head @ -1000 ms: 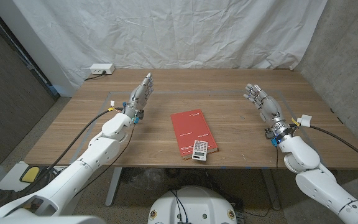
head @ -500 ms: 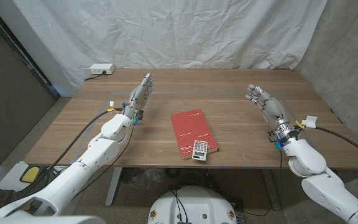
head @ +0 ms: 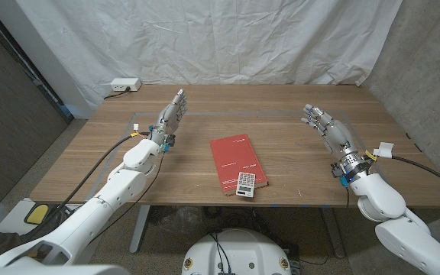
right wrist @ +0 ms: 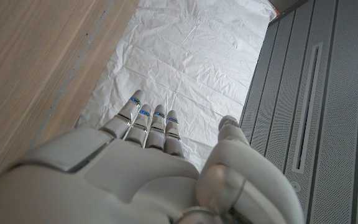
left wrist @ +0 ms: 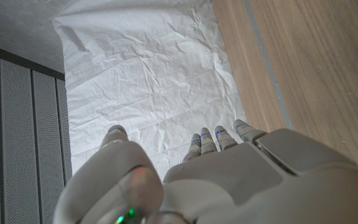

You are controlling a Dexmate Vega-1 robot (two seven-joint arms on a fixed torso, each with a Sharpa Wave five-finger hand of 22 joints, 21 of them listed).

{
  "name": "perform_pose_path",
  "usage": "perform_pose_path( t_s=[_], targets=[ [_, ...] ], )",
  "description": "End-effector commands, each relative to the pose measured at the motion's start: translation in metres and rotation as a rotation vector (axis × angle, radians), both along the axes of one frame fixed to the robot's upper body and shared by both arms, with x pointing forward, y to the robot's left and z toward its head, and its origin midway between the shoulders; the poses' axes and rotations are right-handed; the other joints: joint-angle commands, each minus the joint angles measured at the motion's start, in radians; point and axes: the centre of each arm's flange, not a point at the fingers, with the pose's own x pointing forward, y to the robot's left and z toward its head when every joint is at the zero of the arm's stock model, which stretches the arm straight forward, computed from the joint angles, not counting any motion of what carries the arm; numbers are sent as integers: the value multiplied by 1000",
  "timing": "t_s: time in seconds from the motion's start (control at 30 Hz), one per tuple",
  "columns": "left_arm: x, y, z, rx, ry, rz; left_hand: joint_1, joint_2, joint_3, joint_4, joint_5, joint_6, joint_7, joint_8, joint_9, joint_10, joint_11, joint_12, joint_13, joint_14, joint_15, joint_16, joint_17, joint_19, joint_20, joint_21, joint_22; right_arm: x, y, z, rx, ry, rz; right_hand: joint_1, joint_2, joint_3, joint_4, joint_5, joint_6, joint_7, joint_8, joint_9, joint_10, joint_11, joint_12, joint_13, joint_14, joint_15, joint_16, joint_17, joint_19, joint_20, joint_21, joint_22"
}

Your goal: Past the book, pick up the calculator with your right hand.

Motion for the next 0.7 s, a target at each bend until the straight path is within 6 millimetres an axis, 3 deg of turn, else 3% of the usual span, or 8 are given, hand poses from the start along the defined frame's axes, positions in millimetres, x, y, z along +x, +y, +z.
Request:
perform_pose_path(
  t_s=[0.03, 0.7],
  targets=[
    [4, 0, 4, 5, 11, 2, 11, 3, -4, -1, -3, 7, -2, 2, 3, 3, -2, 7, 3, 1, 0, 6, 3, -6, -55, 5, 4, -11, 3, -4, -28, -12, -8, 17, -2, 5, -6, 1, 13, -3, 10, 3, 9, -1, 6, 5, 11, -6, 4, 5, 14, -17, -3, 4],
    [6, -10, 13, -13, 3, -3, 14, 5, -7, -1, -6, 2, -1, -1, 4, -5, 2, 4, 3, -3, 3, 4, 3, -11, -53, 4, 4, -40, 2, -18, -38, -51, -61, 40, -9, 10, -16, 3, 33, -10, 14, 3, 29, -7, 10, 5, 32, -11, 4, 3, 36, -19, -8, 5]
  ],
)
